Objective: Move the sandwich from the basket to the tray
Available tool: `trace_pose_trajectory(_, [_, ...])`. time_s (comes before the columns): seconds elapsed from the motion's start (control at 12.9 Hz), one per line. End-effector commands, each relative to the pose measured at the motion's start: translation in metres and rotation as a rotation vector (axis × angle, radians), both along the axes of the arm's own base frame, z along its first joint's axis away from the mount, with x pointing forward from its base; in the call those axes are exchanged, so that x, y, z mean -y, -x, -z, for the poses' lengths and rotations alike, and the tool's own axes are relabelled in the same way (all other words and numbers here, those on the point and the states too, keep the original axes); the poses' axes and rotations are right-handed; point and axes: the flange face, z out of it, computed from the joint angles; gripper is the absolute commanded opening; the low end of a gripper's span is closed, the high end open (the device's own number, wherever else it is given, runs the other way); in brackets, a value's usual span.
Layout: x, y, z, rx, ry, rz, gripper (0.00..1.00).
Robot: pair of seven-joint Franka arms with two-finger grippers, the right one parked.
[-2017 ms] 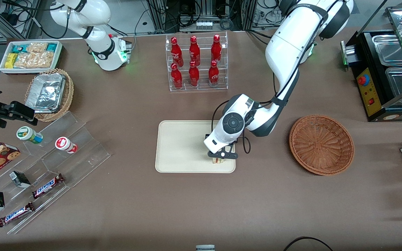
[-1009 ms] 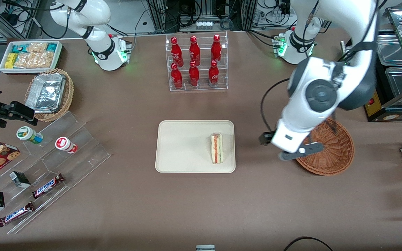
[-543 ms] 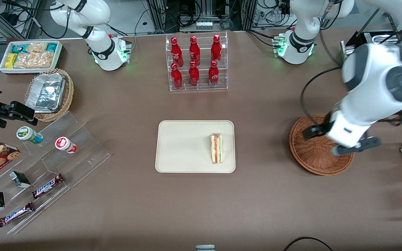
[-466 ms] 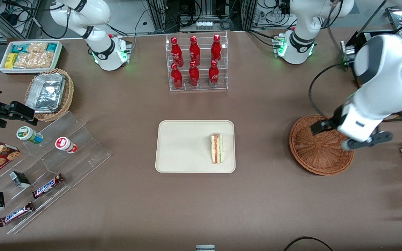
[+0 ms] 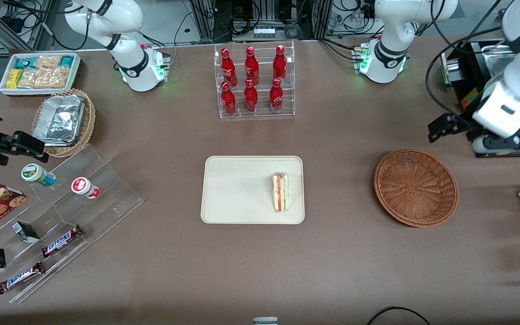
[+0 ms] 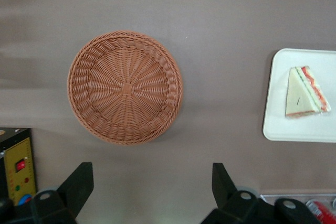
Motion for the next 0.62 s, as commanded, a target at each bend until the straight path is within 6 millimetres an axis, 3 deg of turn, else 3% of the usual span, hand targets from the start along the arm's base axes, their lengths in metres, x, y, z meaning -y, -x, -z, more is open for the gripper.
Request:
trace_pose_trajectory(0.0, [-0.008,0.016,-0.013,-0.002,-0.062,0.046,1.0])
trace_pose_trajectory(0.54, [0.008,0.015,-0.016,0.013,-0.086,0.077,1.0])
